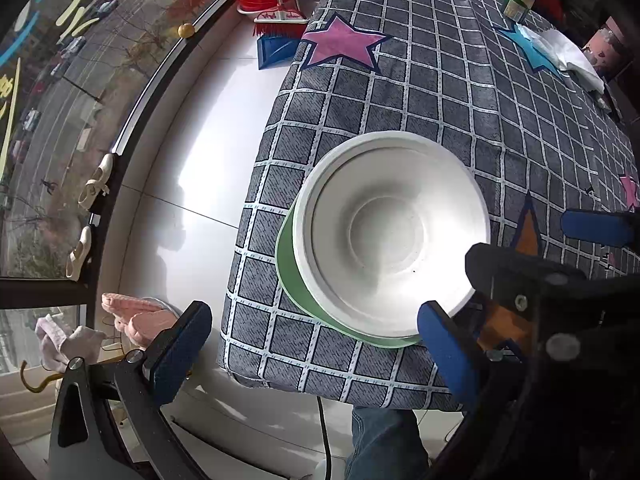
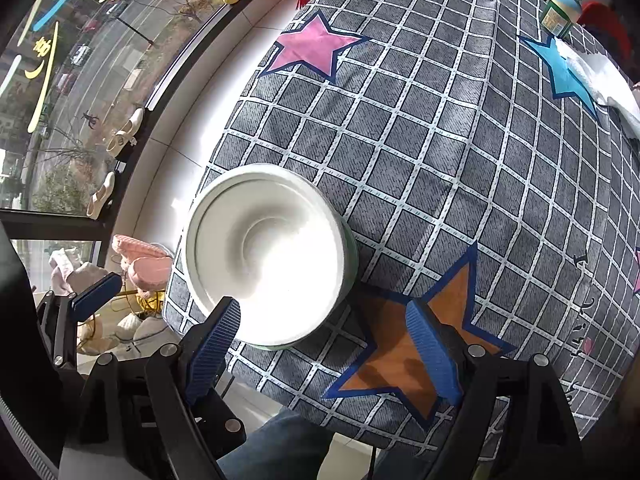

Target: Organize plates and bowls

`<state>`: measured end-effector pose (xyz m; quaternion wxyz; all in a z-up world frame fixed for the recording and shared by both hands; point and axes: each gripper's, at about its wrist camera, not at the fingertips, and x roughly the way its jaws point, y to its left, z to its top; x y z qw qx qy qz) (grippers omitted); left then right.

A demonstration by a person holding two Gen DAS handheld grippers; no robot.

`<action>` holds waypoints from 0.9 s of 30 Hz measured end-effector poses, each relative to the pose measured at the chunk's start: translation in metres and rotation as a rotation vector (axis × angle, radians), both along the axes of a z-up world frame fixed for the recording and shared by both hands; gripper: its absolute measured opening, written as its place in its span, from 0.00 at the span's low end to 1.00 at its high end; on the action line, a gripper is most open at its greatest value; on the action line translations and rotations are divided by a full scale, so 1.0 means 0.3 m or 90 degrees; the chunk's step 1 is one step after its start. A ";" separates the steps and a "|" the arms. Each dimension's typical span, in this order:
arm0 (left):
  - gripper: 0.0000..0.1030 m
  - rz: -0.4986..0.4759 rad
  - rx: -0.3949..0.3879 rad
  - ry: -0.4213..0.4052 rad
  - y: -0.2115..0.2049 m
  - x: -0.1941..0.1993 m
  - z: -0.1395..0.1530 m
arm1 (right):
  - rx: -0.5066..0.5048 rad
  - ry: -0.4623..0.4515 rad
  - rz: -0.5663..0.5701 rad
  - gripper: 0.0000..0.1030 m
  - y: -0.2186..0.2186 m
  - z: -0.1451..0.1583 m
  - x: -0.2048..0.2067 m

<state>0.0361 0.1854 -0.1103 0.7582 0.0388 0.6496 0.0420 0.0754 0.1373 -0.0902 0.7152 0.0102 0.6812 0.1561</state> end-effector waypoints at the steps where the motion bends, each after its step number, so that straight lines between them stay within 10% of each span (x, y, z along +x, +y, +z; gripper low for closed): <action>1: 1.00 -0.001 0.000 0.000 -0.001 0.000 0.002 | 0.003 0.001 0.000 1.00 -0.001 -0.001 -0.002; 27: 1.00 -0.033 -0.003 -0.007 -0.026 -0.024 0.034 | 0.005 0.008 -0.010 1.00 -0.008 0.014 -0.043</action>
